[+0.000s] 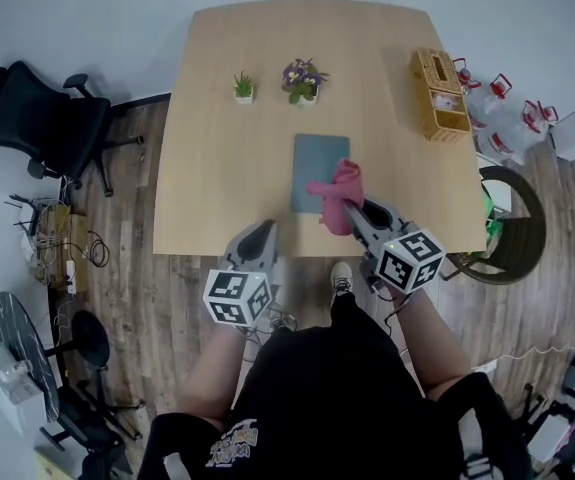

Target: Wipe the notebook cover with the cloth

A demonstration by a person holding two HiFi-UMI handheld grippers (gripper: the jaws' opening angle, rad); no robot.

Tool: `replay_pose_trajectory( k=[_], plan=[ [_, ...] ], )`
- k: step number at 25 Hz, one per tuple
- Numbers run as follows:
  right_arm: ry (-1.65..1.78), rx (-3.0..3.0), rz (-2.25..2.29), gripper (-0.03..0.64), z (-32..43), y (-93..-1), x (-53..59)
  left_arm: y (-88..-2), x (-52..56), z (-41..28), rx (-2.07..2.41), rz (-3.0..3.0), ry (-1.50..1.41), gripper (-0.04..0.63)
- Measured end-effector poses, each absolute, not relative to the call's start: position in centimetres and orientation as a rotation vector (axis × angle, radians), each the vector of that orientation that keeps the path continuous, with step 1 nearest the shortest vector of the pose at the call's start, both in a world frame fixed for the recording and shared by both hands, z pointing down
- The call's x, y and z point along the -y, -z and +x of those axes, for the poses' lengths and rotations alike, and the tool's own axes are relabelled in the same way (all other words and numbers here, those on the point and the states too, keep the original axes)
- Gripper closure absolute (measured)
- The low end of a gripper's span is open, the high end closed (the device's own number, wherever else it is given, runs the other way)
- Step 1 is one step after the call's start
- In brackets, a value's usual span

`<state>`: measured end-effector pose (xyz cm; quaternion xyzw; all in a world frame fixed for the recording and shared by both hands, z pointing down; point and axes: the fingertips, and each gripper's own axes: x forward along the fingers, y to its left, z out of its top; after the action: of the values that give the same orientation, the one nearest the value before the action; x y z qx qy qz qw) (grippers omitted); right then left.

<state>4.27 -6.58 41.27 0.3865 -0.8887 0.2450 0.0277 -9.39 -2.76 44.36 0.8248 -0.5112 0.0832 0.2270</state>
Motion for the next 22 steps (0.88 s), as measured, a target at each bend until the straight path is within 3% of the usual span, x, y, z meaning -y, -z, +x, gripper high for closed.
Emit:
replay_pose_trajectory(
  k=[22],
  plan=[
    [-0.881, 2.799, 0.823, 0.558, 9.0, -45.9, 17.2, -48.3, 10.0, -5.1, 1.686, 2.003, -0.35, 0.557]
  ],
)
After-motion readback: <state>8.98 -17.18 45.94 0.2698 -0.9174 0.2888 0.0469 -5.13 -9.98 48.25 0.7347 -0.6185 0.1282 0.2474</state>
